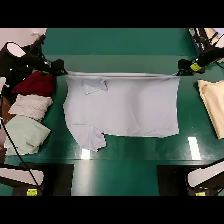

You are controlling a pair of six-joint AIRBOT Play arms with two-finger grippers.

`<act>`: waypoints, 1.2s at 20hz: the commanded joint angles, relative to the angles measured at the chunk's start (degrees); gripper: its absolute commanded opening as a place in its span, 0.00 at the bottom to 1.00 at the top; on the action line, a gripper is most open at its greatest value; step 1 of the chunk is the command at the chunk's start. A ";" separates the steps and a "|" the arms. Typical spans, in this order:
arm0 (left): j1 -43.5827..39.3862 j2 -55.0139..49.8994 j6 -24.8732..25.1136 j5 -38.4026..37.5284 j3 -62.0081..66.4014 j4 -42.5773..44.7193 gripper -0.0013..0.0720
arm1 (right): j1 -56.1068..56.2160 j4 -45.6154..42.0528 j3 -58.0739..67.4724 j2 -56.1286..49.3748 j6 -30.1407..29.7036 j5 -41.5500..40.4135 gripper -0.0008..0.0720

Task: Fold the shirts.

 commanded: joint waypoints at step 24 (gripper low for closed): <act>0.15 33.20 -0.44 -3.96 -52.85 -0.44 0.70 | -6.05 6.67 -54.05 43.19 -2.19 -9.35 0.53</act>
